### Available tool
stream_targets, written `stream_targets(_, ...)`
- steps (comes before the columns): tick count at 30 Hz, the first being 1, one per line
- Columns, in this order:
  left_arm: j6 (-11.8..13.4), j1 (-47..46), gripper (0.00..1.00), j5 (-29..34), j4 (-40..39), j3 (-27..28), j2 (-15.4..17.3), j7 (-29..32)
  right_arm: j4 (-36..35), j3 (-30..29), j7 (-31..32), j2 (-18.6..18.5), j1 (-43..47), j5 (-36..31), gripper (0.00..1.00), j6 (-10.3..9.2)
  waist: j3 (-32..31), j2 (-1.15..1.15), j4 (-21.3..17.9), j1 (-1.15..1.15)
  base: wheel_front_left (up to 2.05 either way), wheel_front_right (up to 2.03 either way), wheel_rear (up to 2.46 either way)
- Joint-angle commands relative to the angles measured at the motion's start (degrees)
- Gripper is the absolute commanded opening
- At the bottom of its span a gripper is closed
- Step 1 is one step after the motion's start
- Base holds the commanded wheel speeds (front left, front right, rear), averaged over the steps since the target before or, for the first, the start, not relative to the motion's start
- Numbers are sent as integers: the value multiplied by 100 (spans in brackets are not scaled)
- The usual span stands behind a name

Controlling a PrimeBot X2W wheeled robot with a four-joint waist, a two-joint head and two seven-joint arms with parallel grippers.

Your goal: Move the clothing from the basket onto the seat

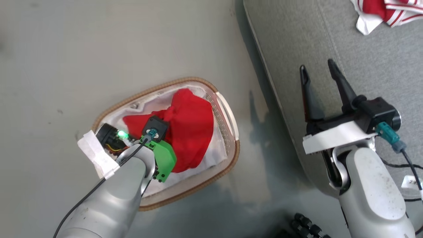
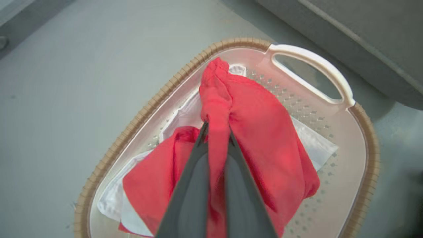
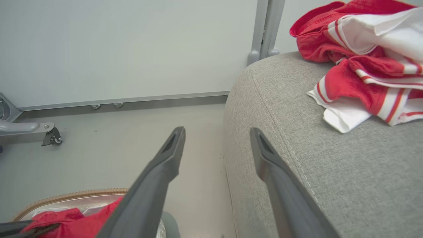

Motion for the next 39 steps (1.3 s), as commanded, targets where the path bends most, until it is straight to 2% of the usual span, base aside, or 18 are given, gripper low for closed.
stream_targets(1,-22,82,0,15,-168,2,19,-48,62,-20,-11,-22,137,-64,100,-8,-691,0,370,0,0,0,0)
stream_targets(9,-22,292,0,199,-1520,47,417,-42,317,4,-11,-22,523,-236,100,-8,-1697,0,626,0,0,0,0)
stream_targets(20,-127,20,0,152,-2706,59,952,187,577,156,-11,-21,920,-356,100,-8,-2694,0,783,0,0,0,0)
stream_targets(30,-53,-554,0,50,-3887,268,1325,936,652,597,-11,-21,908,-273,100,-8,-2993,0,781,0,0,0,0)
stream_targets(39,-2,-825,0,-9,-4577,271,1344,1375,569,1376,-11,-21,738,-86,100,-8,-3097,0,736,0,0,0,0)
